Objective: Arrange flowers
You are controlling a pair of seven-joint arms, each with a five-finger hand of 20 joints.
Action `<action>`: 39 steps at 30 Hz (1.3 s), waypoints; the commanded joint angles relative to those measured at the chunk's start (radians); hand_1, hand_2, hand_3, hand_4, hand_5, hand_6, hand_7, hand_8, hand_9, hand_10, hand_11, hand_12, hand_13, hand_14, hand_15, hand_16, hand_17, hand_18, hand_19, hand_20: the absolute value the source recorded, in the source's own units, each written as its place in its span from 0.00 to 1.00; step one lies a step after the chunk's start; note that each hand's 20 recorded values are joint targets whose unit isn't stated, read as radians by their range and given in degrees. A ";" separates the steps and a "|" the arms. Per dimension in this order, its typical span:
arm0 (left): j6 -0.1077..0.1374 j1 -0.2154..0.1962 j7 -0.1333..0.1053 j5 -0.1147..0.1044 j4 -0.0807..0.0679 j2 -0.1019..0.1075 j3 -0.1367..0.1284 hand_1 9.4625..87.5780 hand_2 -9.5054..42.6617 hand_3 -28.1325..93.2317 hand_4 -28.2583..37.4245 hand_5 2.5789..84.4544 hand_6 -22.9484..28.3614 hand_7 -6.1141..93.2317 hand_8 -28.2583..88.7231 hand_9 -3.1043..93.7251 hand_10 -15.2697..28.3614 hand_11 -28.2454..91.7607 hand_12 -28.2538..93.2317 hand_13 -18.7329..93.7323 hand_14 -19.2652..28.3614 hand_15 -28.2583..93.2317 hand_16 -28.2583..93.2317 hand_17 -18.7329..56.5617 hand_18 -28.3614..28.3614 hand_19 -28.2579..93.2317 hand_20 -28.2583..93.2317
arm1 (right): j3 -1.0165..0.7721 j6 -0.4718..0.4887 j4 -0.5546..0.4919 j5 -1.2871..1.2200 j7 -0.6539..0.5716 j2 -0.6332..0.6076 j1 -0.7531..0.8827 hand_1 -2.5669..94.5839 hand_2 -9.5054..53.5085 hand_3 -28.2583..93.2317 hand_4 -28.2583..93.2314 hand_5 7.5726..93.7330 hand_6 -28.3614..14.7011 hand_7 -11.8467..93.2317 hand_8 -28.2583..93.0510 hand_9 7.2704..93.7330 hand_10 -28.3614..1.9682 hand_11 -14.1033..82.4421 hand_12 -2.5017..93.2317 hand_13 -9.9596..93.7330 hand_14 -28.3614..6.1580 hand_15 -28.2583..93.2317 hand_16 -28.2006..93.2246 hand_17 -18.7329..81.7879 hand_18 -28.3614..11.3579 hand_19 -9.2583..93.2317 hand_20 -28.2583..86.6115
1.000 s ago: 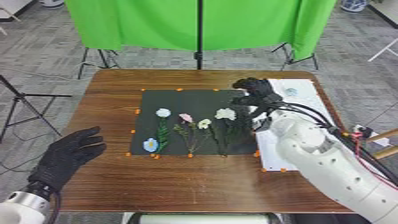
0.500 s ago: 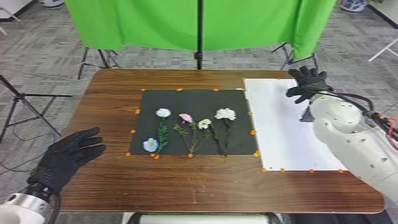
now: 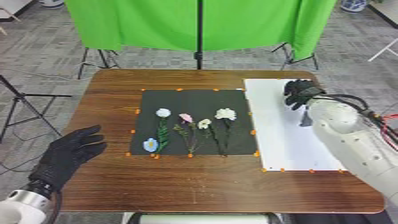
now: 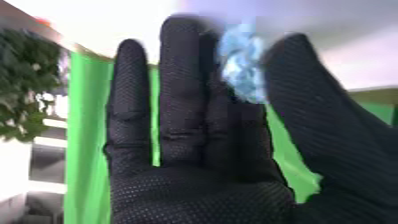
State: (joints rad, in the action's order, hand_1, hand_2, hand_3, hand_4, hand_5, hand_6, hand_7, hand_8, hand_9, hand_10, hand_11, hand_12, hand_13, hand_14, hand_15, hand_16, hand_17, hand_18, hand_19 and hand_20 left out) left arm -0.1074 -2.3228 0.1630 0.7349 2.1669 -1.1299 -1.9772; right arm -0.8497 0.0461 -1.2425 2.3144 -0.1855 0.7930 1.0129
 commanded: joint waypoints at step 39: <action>-0.003 -0.015 -0.005 0.004 -0.008 -0.005 0.010 0.21 0.32 0.86 0.01 0.40 0.58 0.38 0.11 0.36 0.71 0.57 0.34 0.40 0.78 0.70 0.17 0.16 0.91 0.74 0.26 | -0.148 -0.085 -0.522 -0.023 0.161 -0.042 0.463 0.50 0.00 0.92 0.00 0.68 0.68 0.58 0.12 0.84 0.75 0.40 0.50 0.83 0.81 0.64 0.53 0.50 0.35 0.82 0.58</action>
State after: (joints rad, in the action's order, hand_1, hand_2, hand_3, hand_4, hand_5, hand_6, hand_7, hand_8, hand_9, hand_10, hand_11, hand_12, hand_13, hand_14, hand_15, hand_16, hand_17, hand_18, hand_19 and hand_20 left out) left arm -0.1099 -2.3310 0.1477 0.7356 2.1670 -1.1306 -1.9731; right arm -1.0134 -0.0472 -1.7736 2.2538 -0.0399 0.7653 1.4702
